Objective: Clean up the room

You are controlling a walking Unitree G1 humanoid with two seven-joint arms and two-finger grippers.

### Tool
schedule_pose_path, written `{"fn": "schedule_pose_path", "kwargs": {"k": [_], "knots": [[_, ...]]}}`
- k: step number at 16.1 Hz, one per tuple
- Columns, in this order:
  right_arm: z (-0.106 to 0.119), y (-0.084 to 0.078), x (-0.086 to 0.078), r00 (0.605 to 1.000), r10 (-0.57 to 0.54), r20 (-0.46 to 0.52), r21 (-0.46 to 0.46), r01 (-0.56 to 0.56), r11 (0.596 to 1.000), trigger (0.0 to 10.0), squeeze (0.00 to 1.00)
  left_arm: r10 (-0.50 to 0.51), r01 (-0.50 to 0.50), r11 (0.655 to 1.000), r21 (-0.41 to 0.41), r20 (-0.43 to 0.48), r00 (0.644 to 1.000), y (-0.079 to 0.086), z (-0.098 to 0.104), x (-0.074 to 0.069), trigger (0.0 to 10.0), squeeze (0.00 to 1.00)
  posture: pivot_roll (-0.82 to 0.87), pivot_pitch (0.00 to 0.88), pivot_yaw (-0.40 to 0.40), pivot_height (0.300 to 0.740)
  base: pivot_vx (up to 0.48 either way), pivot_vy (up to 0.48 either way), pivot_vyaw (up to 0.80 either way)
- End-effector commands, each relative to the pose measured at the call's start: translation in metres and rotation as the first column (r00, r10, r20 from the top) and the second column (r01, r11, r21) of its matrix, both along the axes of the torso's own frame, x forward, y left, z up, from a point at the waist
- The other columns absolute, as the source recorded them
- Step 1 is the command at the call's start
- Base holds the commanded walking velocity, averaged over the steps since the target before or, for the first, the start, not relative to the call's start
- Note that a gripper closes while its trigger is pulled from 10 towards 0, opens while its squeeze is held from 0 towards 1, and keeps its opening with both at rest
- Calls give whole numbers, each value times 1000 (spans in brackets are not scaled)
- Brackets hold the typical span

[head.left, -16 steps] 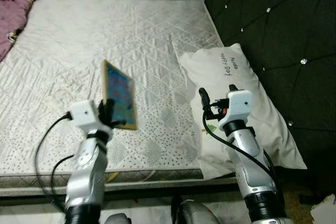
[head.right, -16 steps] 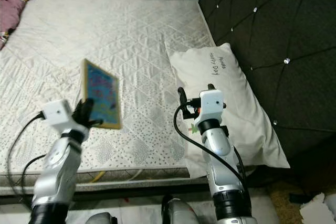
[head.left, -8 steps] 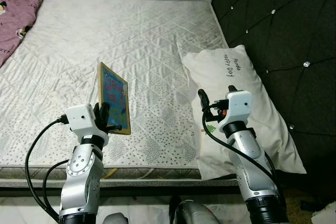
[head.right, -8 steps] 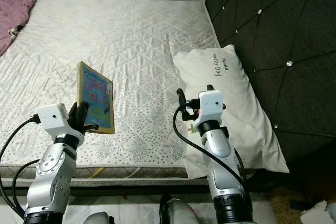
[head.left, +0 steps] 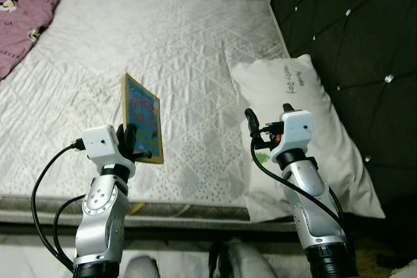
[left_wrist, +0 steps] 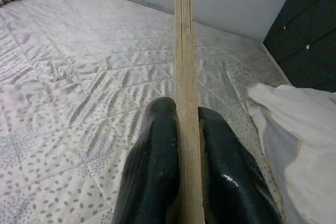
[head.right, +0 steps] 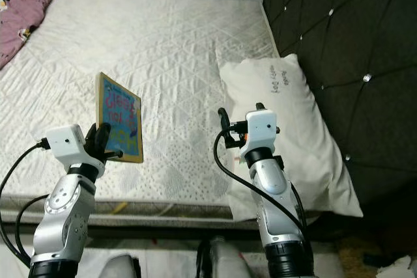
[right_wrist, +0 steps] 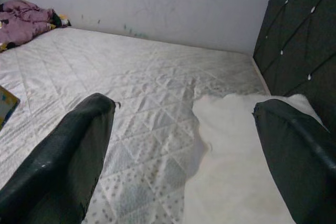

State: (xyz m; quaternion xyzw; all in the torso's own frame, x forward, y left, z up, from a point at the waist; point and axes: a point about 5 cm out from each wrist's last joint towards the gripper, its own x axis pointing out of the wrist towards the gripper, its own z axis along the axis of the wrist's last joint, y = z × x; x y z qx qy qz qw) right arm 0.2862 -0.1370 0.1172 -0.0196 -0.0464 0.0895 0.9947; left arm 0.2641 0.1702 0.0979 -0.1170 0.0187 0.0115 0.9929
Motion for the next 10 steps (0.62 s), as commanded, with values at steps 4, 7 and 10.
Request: {"fn": "schedule_pose_path", "kwargs": {"k": [4, 7, 10], "knots": [[0, 1, -2, 1000, 13, -15, 2, -13, 1000, 10000, 0, 3, -3, 1000, -4, 22, 1000, -1, 7, 1, 10000, 0, 0, 103, -25, 590, 0, 0, 0], [-1, 0, -1, 1000, 15, -21, -3, -15, 1000, 10000, 0, -2, 2, 1000, -12, 29, 1000, -6, 10, 5, 10000, 0, 0, 101, -28, 590, 0, 0, 0], [-1, 0, 0, 1000, 17, -25, -5, -18, 1000, 10000, 0, 0, 1, 1000, -23, 30, 1000, -6, 10, 6, 10000, 0, 0, 101, -31, 590, 0, 0, 0]]}}
